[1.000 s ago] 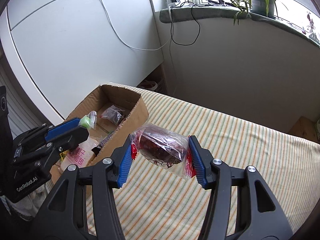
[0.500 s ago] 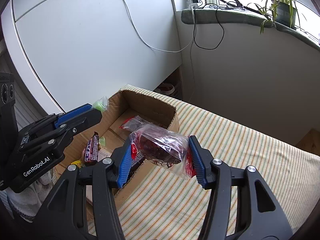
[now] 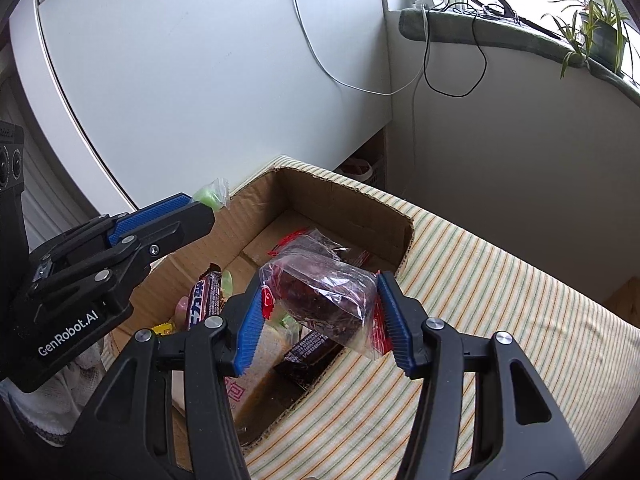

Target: Organize snacks

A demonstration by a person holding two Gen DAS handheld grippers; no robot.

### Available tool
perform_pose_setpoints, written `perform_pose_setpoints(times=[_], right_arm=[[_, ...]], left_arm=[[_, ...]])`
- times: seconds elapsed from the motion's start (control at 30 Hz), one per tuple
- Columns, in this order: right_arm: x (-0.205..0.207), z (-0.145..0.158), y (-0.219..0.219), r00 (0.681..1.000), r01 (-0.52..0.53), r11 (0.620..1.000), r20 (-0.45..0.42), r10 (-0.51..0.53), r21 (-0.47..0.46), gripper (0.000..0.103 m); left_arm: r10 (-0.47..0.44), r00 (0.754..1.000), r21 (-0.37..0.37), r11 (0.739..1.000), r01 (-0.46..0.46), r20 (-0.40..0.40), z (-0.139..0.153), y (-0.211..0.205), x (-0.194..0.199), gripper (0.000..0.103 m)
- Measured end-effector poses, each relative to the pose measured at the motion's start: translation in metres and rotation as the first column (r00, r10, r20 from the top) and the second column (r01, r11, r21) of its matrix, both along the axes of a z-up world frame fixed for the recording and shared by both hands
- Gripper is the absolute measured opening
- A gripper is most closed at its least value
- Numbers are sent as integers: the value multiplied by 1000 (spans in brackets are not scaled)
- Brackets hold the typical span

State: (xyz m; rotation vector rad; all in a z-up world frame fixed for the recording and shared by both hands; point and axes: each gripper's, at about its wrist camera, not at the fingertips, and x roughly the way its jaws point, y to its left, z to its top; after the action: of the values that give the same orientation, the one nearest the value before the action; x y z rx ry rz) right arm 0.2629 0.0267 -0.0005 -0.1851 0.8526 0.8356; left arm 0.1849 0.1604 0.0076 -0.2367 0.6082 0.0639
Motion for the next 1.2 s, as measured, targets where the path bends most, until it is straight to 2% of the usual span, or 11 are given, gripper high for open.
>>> perform_pose_setpoints(times=[0.17, 0.23, 0.3, 0.37, 0.6, 1.03, 1.07, 1.17, 1.2], right_arm=[[-3, 0, 8, 1000, -10, 1000, 10, 10, -15, 61], [-6, 1, 9, 1000, -9, 1000, 22, 9, -27, 67], [-7, 1, 9, 1000, -10, 999, 29, 11, -34, 67], [-9, 2, 8, 1000, -14, 999, 26, 15, -32, 67], [-18, 8, 1, 999, -9, 1000, 34, 10, -20, 67], [-58, 30, -27, 996, -1, 1000, 88, 1, -7, 67], [-63, 32, -29, 995, 1, 1000, 95, -1, -6, 67], [-74, 37, -35, 992, 9, 1000, 123, -8, -5, 71], [-78, 38, -38, 991, 13, 1000, 133, -13, -5, 74]], left_arm=[[13, 1000, -3, 1000, -13, -5, 0, 5, -2, 22], [22, 1000, -2, 1000, -22, -6, 0, 7, -3, 23], [29, 1000, -6, 1000, -29, -3, 0, 9, -4, 34], [34, 999, -12, 999, -34, 2, 2, 11, -6, 37], [31, 999, -8, 999, -31, 15, 10, 10, -16, 37], [15, 998, 37, 999, -17, 54, 19, -2, -61, 37], [10, 998, 41, 999, -13, 59, 21, -3, -65, 38], [5, 997, 60, 998, -10, 81, 27, -8, -77, 52], [4, 996, 63, 998, -10, 91, 29, -10, -80, 53]])
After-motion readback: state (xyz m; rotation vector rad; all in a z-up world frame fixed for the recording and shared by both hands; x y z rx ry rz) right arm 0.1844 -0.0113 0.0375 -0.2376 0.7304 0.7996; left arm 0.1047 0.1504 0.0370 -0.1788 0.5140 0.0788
